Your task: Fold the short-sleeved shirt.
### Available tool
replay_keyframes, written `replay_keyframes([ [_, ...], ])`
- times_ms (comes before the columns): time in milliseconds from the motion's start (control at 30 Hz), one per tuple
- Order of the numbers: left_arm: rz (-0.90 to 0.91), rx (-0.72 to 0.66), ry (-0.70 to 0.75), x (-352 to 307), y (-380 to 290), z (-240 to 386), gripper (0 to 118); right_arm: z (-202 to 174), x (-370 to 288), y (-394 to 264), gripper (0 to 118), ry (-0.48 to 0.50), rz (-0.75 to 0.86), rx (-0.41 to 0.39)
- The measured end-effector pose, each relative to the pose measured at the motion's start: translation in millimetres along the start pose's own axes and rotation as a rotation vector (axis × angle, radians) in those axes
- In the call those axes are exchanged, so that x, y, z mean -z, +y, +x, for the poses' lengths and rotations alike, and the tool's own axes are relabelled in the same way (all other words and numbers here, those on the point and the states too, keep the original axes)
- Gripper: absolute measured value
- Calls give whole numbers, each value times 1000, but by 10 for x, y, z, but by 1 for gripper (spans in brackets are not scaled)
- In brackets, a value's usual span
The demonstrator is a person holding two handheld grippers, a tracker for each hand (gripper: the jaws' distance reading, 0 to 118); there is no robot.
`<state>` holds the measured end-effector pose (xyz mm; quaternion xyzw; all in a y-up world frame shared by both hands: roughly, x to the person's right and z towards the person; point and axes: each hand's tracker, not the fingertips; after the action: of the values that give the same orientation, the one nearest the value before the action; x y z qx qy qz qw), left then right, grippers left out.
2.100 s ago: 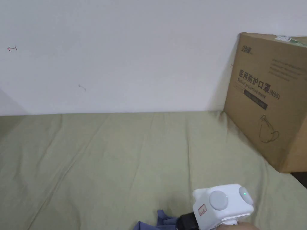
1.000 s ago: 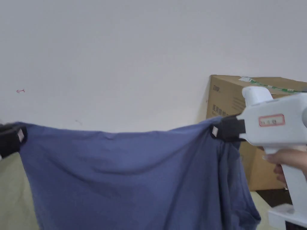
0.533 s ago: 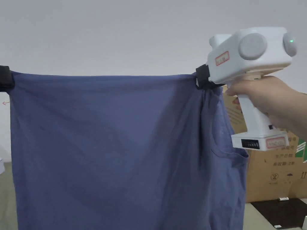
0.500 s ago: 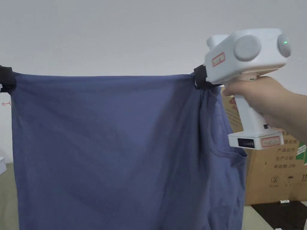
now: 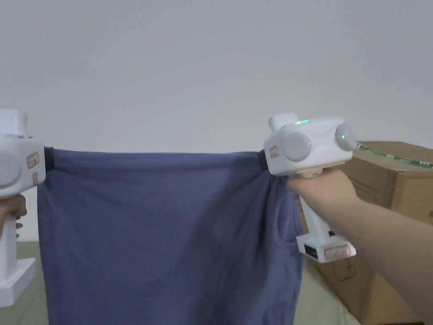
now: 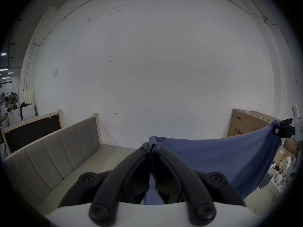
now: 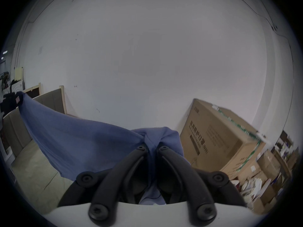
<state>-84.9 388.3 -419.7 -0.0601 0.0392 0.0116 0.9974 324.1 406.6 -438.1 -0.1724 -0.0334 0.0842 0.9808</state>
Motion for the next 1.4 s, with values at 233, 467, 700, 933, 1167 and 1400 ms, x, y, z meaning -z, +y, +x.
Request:
replay_keyframes([
  [233, -364, -2, -47, -168, -1799, -141, 3, -400, 357, -1938, 7, 31, -249, 62],
  [467, -725, -42, -131, -1228, -3318, -548, 3, -435, -589, -3919, 7, 117, -511, 79],
  [700, -720, -117, -140, -2602, -3344, -889, 3, -306, -2045, -4258, 7, 198, -563, 193],
  [933, -841, -59, -147, -2577, -3413, -765, 3, -373, -2005, -4448, 7, 222, -704, 173],
  [1167, -727, -99, -136, -2495, -3369, -693, 103, -313, -2030, -4359, 107, 171, -581, 229],
  [1400, -490, -166, -257, -2881, -2818, -593, 116, -163, -2672, -3783, 118, 248, -320, 307],
])
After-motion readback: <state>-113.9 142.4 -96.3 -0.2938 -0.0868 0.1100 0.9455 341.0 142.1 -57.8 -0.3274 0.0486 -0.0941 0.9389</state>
